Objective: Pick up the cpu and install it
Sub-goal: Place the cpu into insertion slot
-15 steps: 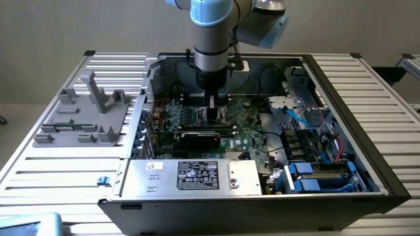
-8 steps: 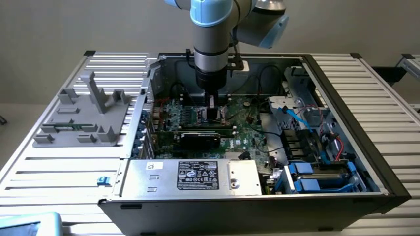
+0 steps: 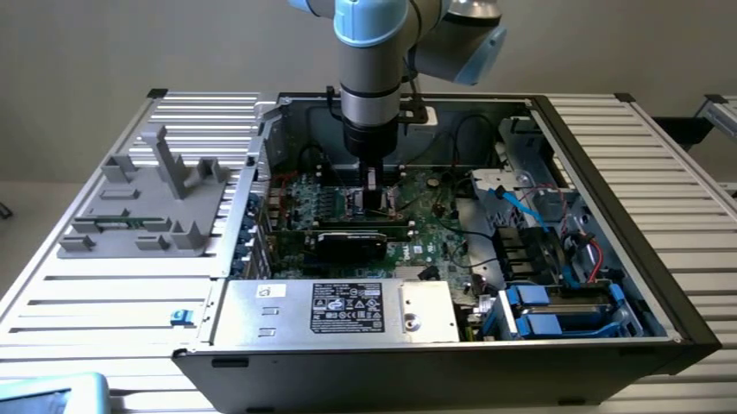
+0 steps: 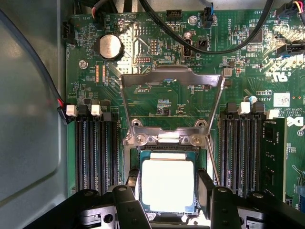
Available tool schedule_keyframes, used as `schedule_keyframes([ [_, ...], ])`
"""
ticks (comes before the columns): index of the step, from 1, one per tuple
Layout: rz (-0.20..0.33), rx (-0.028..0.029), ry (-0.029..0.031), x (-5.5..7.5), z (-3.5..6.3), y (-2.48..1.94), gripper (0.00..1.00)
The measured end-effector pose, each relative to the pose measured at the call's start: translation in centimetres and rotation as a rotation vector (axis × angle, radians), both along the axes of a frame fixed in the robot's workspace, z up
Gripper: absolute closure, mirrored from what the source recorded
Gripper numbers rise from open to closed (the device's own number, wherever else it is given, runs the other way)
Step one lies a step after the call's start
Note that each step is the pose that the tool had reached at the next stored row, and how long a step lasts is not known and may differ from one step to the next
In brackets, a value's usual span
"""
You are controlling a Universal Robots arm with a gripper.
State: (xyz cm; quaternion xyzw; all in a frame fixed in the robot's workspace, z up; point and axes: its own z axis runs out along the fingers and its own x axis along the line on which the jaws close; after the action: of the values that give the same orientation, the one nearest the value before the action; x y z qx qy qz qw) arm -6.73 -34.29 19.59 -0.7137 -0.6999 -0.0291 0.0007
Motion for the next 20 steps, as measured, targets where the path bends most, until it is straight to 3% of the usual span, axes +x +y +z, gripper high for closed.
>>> schedule_keyframes([
  [20,0.000,-0.0016,0.0003,0.00,0.02,0.00,0.44],
])
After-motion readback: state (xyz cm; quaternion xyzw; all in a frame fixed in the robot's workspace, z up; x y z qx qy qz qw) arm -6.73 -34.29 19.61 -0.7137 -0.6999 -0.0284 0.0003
